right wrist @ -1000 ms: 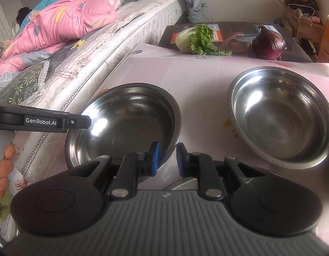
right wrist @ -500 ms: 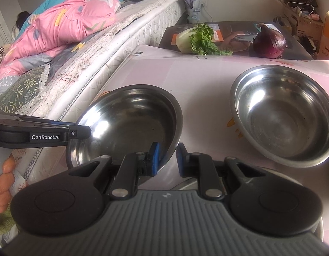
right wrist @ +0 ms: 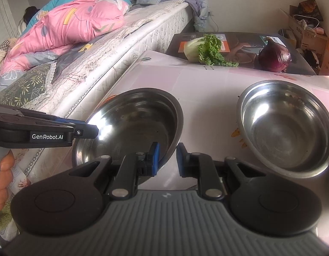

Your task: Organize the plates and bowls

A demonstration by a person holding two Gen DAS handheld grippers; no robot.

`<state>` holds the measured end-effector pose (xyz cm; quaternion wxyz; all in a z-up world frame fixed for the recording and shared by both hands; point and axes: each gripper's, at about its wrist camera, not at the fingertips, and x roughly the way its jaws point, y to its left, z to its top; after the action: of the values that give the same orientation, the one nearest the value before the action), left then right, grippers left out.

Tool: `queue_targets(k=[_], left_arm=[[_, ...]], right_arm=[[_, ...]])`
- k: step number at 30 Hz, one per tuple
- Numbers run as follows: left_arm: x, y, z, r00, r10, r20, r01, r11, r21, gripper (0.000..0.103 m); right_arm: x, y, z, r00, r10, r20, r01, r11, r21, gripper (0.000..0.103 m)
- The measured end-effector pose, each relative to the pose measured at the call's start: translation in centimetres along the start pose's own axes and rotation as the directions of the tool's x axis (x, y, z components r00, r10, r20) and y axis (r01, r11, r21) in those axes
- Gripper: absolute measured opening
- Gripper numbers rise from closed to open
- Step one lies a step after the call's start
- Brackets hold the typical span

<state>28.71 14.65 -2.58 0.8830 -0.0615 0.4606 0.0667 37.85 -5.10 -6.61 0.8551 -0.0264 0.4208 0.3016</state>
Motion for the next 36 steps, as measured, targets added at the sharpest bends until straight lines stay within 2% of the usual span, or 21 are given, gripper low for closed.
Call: queue_targets(k=[4, 6, 9, 11, 14, 17, 21, 24, 36], left_arm=[[-0.4, 0.7, 0.0, 1.000, 0.019, 0.023, -0.019, 1.000, -0.019, 0.028], [-0.4, 1.2, 0.1, 0.999, 0.024, 0.025, -0.023, 0.999, -0.036, 0.040], [0.2, 2.5, 0.3, 1.000, 0.020, 0.001, -0.020, 0.996, -0.082, 0.042], [0.9, 3.3, 0.4, 0.999, -0.014, -0.034, 0.010, 0.993, -0.117, 0.044], [1.8, 3.8, 0.2, 0.996, -0.056, -0.070, 0.045, 0.988, -0.150, 0.044], [2.1, 3.6, -0.1, 0.995, -0.061, -0.081, 0.049, 0.988, -0.144, 0.042], [2.7, 3.2, -0.4, 0.993, -0.070, -0.099, 0.056, 0.988, -0.142, 0.030], [2.7, 3.0, -0.4, 0.993, -0.066, -0.097, 0.053, 0.990, -0.133, 0.026], [1.8, 2.3, -0.3, 0.998, -0.021, -0.061, 0.015, 0.996, -0.089, 0.025]], right_arm=[[0.4, -0.2, -0.2, 1.000, -0.010, -0.013, 0.010, 1.000, 0.005, 0.016], [0.7, -0.6, -0.3, 1.000, -0.019, -0.021, 0.020, 1.000, 0.014, 0.016], [0.9, -1.1, -0.3, 1.000, -0.020, -0.024, 0.021, 0.999, 0.033, 0.016], [0.9, -1.2, -0.2, 1.000, -0.019, -0.023, 0.020, 0.999, 0.044, 0.018], [0.9, -1.2, 0.0, 1.000, -0.018, -0.018, 0.018, 0.999, 0.045, 0.018], [1.1, -1.2, 0.1, 1.000, -0.020, -0.017, 0.021, 0.999, 0.048, 0.019], [1.5, -1.3, 0.0, 1.000, -0.015, -0.022, 0.016, 0.998, 0.056, 0.019], [1.7, -1.2, 0.0, 1.000, -0.017, -0.020, 0.018, 0.998, 0.054, 0.019], [1.0, -0.6, -0.2, 1.000, -0.029, 0.003, 0.029, 1.000, 0.009, 0.018]])
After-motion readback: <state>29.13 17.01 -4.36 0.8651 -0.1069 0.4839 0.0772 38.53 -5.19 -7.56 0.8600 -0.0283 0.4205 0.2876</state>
